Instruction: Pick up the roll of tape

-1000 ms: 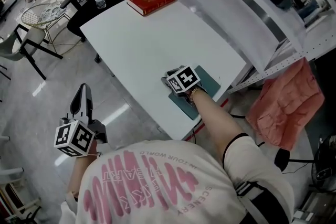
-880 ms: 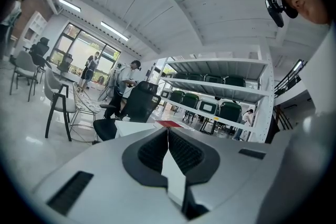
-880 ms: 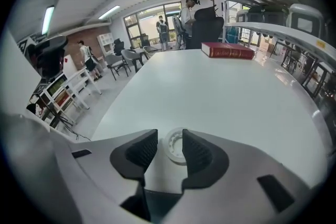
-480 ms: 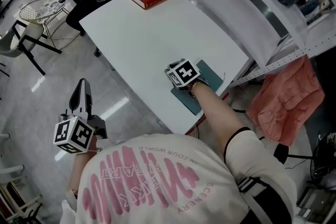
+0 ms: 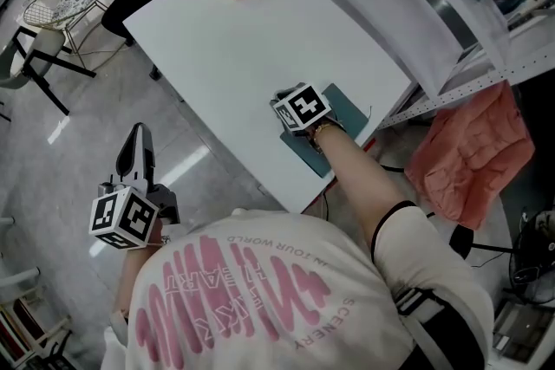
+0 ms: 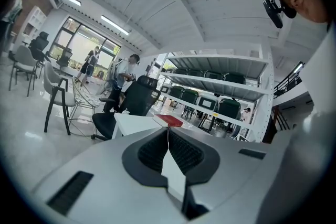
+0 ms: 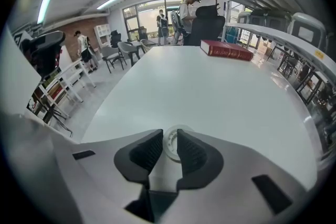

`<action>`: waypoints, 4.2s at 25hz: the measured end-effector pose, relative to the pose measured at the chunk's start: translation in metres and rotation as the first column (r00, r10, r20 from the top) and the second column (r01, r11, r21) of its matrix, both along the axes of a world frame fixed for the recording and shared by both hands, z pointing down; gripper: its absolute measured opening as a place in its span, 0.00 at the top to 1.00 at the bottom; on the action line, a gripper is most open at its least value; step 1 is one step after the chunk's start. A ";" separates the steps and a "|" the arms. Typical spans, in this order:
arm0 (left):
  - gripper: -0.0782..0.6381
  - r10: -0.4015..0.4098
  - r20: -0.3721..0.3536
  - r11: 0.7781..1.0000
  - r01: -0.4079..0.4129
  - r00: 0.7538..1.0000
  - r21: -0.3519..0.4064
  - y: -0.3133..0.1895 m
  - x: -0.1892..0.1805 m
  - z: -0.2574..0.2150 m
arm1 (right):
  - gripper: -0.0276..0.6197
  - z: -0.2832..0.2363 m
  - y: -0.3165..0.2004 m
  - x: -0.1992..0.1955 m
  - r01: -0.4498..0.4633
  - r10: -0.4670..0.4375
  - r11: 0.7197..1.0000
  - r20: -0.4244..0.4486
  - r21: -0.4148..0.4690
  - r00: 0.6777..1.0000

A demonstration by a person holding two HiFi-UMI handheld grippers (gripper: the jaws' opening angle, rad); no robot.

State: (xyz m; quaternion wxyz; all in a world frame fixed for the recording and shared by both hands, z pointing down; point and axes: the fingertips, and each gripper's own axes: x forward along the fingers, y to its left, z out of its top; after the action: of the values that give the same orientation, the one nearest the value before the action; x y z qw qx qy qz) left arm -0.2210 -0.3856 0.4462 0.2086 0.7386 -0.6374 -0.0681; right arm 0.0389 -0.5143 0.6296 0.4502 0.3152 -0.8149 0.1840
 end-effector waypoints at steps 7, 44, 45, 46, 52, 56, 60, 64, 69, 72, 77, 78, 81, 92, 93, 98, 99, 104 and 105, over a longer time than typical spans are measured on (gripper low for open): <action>0.86 0.005 0.001 1.000 -0.005 1.000 0.004 0.001 0.007 -0.003 | 0.83 -0.002 0.000 0.001 -0.041 0.041 0.998 0.011 -0.053 0.999; 0.86 0.098 0.000 0.995 -0.098 0.995 0.007 0.014 0.052 -0.014 | 0.85 -0.065 0.005 0.031 -0.340 0.292 0.937 0.356 0.078 0.888; 0.86 0.104 0.000 0.994 -0.104 0.995 0.009 0.014 0.055 -0.013 | 0.85 -0.070 0.007 0.033 -0.352 0.297 0.932 0.374 0.089 0.879; 0.86 0.111 0.000 0.994 -0.111 0.994 0.012 0.014 0.058 -0.013 | 0.85 -0.075 0.008 0.034 -0.364 0.300 0.926 0.393 0.098 0.869; 0.86 0.148 0.008 0.989 -0.148 0.989 0.029 0.012 0.072 -0.025 | 0.85 -0.118 0.012 0.043 -0.423 0.297 0.893 0.505 0.155 0.810; 0.86 0.164 0.021 0.985 -0.164 0.986 0.051 0.011 0.080 -0.037 | 0.85 -0.155 0.021 0.046 -0.444 0.264 0.869 0.556 0.217 0.788; 0.86 0.188 0.019 0.979 -0.189 0.982 0.074 0.011 0.091 -0.045 | 0.85 -0.184 0.030 0.051 -0.480 0.254 0.849 0.624 0.222 0.739; 0.86 0.213 0.015 0.973 -0.213 0.977 0.090 0.011 0.099 -0.051 | 0.85 -0.212 0.040 0.059 -0.528 0.255 0.823 0.693 0.211 0.674; 0.86 0.241 0.015 0.963 -0.241 0.970 0.120 0.009 0.108 -0.064 | 0.85 -0.248 0.055 0.067 -0.571 0.231 0.788 0.749 0.230 0.621; 0.86 0.260 0.010 0.956 -0.259 0.966 0.139 0.007 0.113 -0.074 | 0.85 -0.268 0.065 0.071 -0.593 0.217 0.768 0.773 0.242 0.596; 0.86 0.295 0.013 0.942 -0.293 0.955 0.166 0.001 0.123 -0.085 | 0.85 -0.287 0.077 0.079 -0.622 0.193 0.732 0.792 0.276 0.579; 0.86 0.302 0.012 0.939 -0.300 0.953 0.168 0.001 0.125 -0.086 | 0.85 -0.290 0.080 0.081 -0.628 0.189 0.722 0.790 0.291 0.583; 0.86 0.321 0.007 0.934 -0.317 0.947 0.165 0.001 0.130 -0.084 | 0.85 -0.292 0.090 0.089 -0.649 0.187 0.685 0.782 0.330 0.595; 0.86 0.389 -0.006 0.909 -0.383 0.921 0.164 -0.001 0.148 -0.073 | 0.85 -0.279 0.119 0.108 -0.719 0.217 0.591 0.787 0.365 0.578; 0.86 0.400 -0.008 0.904 -0.393 0.916 0.168 -0.001 0.151 -0.074 | 0.85 -0.279 0.121 0.110 -0.729 0.224 0.581 0.790 0.362 0.571; 0.86 0.434 0.004 0.887 -0.428 0.901 0.173 -0.001 0.151 -0.081 | 0.84 -0.279 0.132 0.112 -0.760 0.262 0.554 0.796 0.339 0.546; 0.86 0.436 0.006 0.886 -0.430 0.900 0.173 0.000 0.149 -0.083 | 0.84 -0.279 0.133 0.111 -0.764 0.269 0.552 0.795 0.335 0.543; 0.86 0.454 -0.002 0.879 -0.448 0.891 0.162 0.003 0.139 -0.088 | 0.84 -0.276 0.147 0.104 -0.788 0.311 0.539 0.800 0.296 0.513; 0.86 0.459 -0.002 0.877 -0.452 0.889 0.160 0.004 0.137 -0.090 | 0.84 -0.276 0.150 0.103 -0.794 0.320 0.535 0.800 0.290 0.508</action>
State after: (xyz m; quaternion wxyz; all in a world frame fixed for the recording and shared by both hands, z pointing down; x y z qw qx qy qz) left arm -0.0840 -0.3820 0.3562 0.1736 0.8801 -0.4343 -0.0812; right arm 0.1422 -0.3640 0.3539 -0.0970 0.6212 -0.7644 0.1431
